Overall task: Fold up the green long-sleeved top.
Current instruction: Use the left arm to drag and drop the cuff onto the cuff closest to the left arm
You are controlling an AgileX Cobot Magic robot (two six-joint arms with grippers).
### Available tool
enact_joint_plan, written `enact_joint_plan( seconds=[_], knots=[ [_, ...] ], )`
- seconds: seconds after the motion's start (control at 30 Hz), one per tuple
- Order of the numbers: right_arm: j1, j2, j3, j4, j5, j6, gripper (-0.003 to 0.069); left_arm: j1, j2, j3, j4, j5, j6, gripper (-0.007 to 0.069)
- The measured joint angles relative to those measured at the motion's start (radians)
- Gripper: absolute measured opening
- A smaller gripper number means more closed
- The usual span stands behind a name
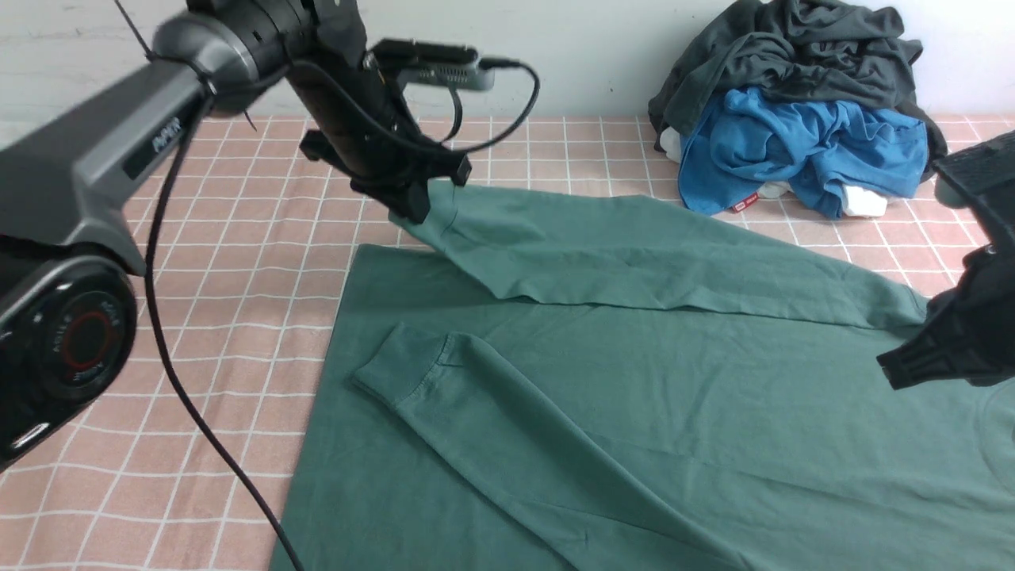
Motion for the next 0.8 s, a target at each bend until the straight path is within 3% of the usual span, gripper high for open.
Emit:
enact_joint_plan(
  seconds=[0.37,0.8],
  knots=[
    [0.0,-0.187,-0.01,0.007,0.032,-0.001,-0.0014,0.0,-0.331,0.324,-0.091,0.014,-0.091,0.0007],
    [0.001,-0.292,0.048,0.074,0.012,-0.014,-0.0014,0.0,-0.751,1.087,-0.111,-0.172,-0.137,0.0007]
  ],
)
